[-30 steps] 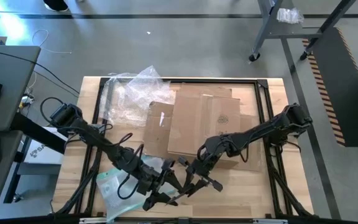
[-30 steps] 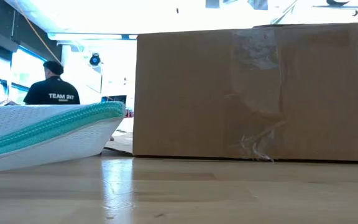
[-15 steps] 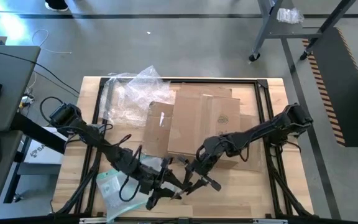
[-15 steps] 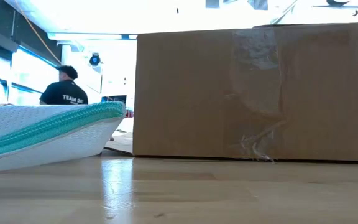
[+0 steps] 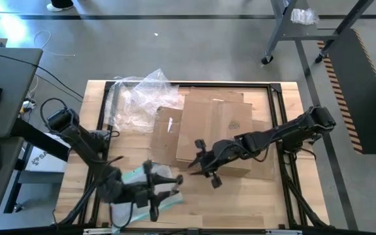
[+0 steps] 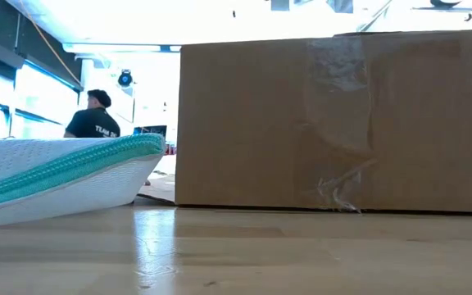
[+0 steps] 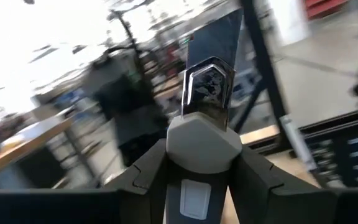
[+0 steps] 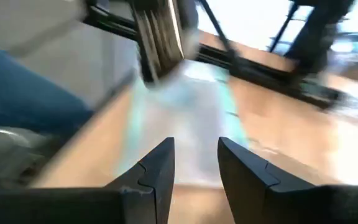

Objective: Unpack boxes
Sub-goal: Break down cardboard box until it is fully flat

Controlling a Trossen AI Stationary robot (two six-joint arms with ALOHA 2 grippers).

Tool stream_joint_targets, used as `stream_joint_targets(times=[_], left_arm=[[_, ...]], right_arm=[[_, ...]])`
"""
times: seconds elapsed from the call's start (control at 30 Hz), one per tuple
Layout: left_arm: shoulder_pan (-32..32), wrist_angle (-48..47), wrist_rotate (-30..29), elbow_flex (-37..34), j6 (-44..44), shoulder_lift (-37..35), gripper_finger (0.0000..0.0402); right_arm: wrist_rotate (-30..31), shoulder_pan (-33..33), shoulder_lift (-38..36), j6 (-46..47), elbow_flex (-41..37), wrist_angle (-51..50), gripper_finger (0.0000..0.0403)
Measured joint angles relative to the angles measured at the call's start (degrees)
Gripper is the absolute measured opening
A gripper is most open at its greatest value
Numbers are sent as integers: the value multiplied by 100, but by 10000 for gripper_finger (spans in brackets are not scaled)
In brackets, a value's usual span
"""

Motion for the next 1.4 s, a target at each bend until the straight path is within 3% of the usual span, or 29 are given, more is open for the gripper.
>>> stream_joint_targets(times=[0.1,0.2,0.37,0.47,0.6,0.7,0.83,0.93,1.07,1.1,1.17,1.4], left_arm=[[-313,-41,-992,0,-32,-37,111],[-598,-52,-1441,0,-76,-94,111],[-780,-55,-1631,0,-288,-146,111],[-774,-57,-1627,0,-361,-146,111],[-743,-61,-1579,0,-437,-146,111],[-683,-61,-1417,0,-511,-146,111],[-587,-70,-1233,0,-604,-146,111],[-522,-89,-1153,0,-664,-146,111],[-470,-99,-1130,0,-681,-146,111],[-454,-107,-1114,0,-696,-145,111],[-434,-118,-1090,0,-797,-142,116],[-475,-122,-1332,0,-1085,-142,231]], right_arm=[[727,68,8,-37,1,-241,131],[907,153,212,146,-84,-63,175],[705,367,1020,111,-113,1658,270],[1103,492,1425,54,51,2978,307],[1943,696,1797,-230,420,3888,317],[2436,847,1897,-491,816,3920,313],[2541,928,1933,-530,1176,3520,286],[2556,928,1934,-487,1318,3303,242],[2818,950,1931,-449,1322,3146,134],[2895,982,1896,-457,1322,3057,119],[3059,1035,1746,-422,1322,2724,124],[4643,1248,535,777,1310,-261,124]])
